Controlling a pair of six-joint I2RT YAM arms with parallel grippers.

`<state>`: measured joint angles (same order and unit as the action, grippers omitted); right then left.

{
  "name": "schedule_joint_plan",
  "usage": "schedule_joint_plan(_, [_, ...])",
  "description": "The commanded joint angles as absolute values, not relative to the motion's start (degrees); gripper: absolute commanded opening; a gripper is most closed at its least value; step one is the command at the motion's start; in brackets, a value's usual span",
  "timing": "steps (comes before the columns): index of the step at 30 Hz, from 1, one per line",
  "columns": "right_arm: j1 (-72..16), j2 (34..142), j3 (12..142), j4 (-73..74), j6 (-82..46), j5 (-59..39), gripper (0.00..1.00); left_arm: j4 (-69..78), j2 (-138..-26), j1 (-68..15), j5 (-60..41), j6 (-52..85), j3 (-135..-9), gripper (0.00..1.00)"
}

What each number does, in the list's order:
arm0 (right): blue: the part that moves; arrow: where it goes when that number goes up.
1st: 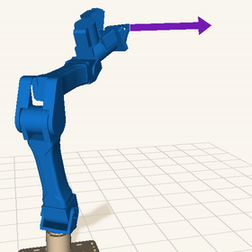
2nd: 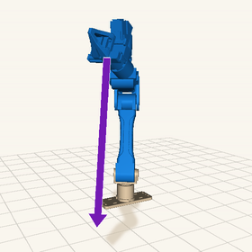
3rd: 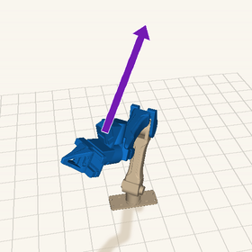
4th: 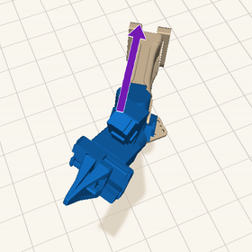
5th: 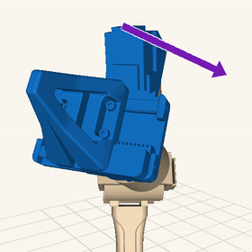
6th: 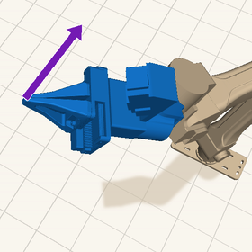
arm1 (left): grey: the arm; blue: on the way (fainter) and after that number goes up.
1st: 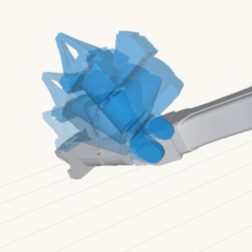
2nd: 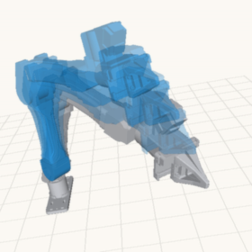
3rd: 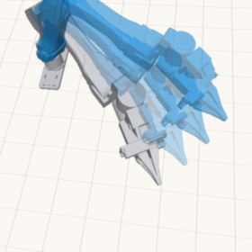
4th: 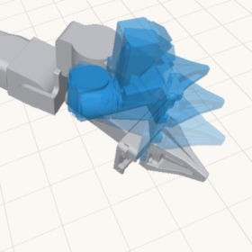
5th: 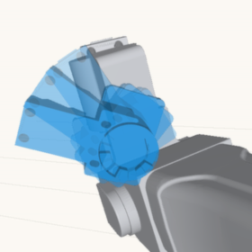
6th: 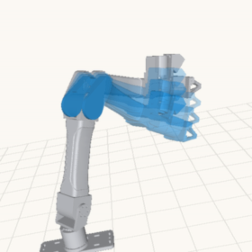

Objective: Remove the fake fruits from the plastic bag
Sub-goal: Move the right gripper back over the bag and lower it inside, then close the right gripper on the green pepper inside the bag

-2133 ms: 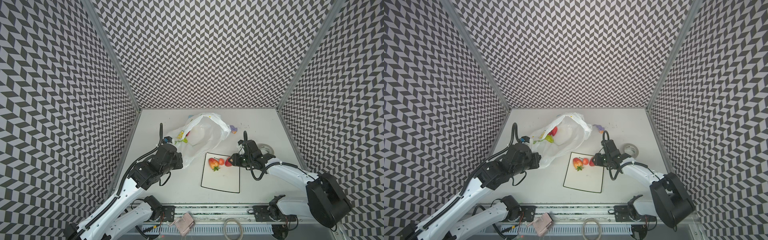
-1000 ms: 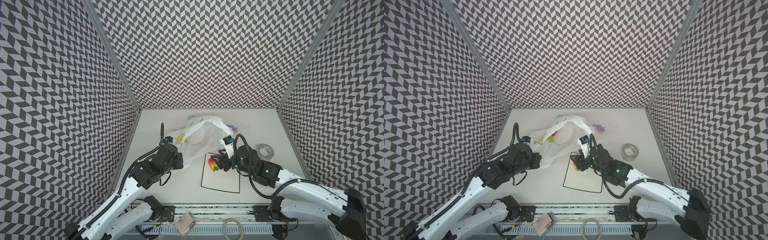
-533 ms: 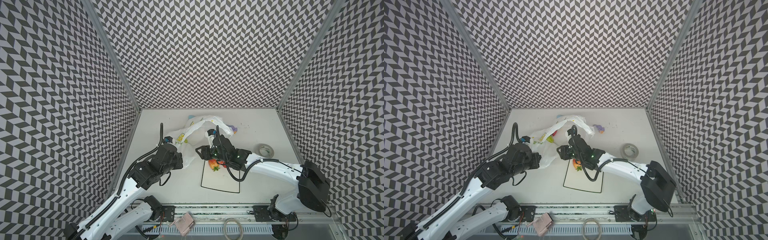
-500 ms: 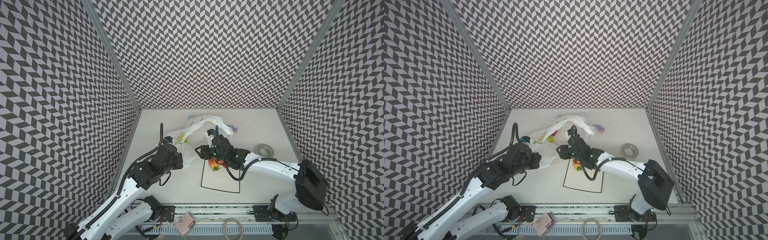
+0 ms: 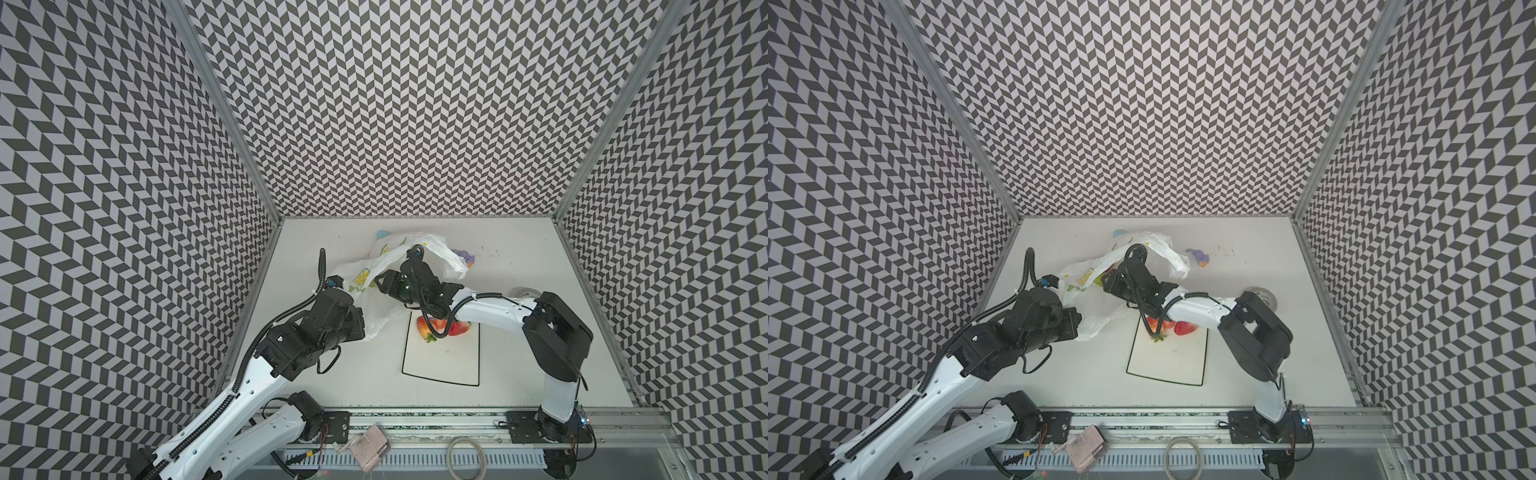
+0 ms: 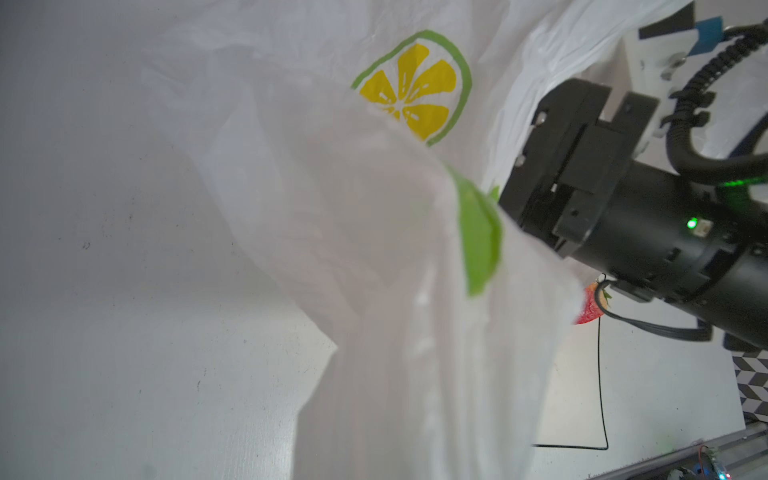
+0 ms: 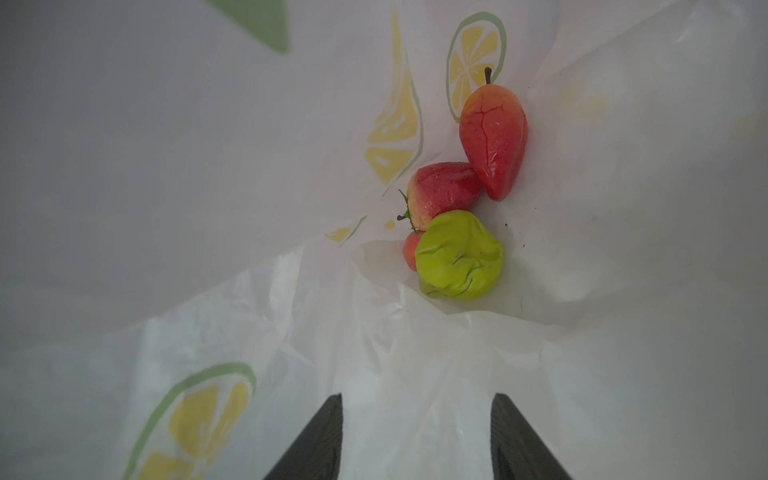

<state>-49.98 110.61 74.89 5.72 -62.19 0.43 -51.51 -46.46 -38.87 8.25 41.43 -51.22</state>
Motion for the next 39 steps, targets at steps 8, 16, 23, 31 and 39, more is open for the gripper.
schedule_joint_plan(8, [-48.44, 123.19, 85.85, 7.46, -61.77, 8.5, 0.65, -55.62, -48.15, -38.98, 7.57, 43.06, -53.3, 0.0])
schedule_joint_plan(16, [-47.2, 128.7, 89.57, 9.32, -61.7, 0.2, 0.66, -56.84, -48.62, -39.13, 7.03, 44.27, -53.55, 0.0])
schedule_joint_plan(23, [-47.5, 133.0, 93.75, 10.13, -62.49, -5.88, 0.7, -56.78, -49.13, -39.2, 6.68, 44.3, -53.26, 0.0])
schedule_joint_plan(31, [-48.15, 135.98, 97.02, 8.98, -62.47, -6.08, 0.74, -56.85, -49.83, -39.48, 6.59, 44.3, -54.1, 0.0])
schedule_joint_plan(39, [-48.95, 137.65, 99.32, 7.54, -59.48, -8.44, 0.92, -56.34, -50.26, -39.62, 6.68, 44.04, -54.49, 0.0])
